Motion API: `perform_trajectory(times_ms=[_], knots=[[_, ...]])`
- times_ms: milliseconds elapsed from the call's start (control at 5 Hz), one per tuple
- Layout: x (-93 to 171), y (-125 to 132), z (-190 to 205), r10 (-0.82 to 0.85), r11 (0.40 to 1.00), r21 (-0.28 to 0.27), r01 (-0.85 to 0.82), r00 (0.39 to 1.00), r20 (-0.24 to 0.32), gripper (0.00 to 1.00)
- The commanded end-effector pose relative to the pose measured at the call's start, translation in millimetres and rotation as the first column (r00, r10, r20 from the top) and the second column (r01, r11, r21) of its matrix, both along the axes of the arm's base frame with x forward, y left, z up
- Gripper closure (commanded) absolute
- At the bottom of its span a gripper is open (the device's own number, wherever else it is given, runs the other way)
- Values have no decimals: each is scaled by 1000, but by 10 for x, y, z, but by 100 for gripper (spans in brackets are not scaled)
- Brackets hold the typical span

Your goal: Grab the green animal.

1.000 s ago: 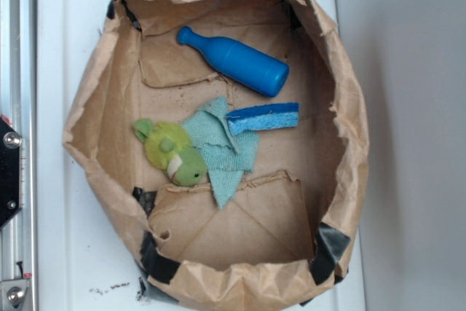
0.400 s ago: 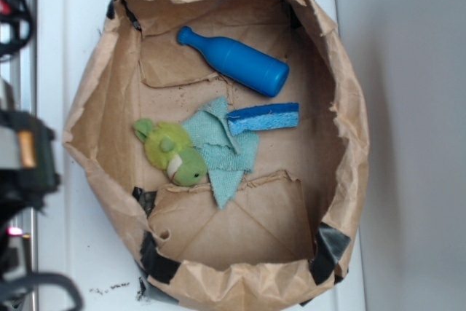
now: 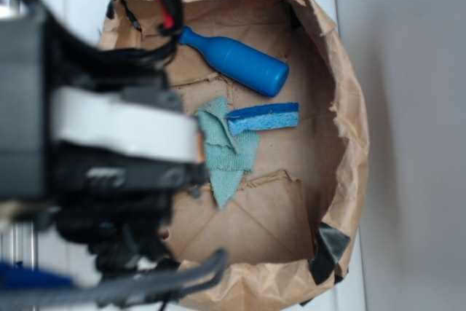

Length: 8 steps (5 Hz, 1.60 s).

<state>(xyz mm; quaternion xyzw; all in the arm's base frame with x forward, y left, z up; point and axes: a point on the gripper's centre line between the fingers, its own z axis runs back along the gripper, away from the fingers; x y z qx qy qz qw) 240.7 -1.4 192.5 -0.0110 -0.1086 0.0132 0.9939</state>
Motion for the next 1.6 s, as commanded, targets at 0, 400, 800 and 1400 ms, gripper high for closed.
perform_trajectory(times_ms=[0,400,800,1400], knots=[[228,254,-140,-224,974,63,218,968,111,0],[297,271,-578,-386,918,114,379,921,47,0],[328,260,-996,-446,889,96,447,894,-33,0],[218,-43,-1521,-516,848,46,528,843,-149,0]])
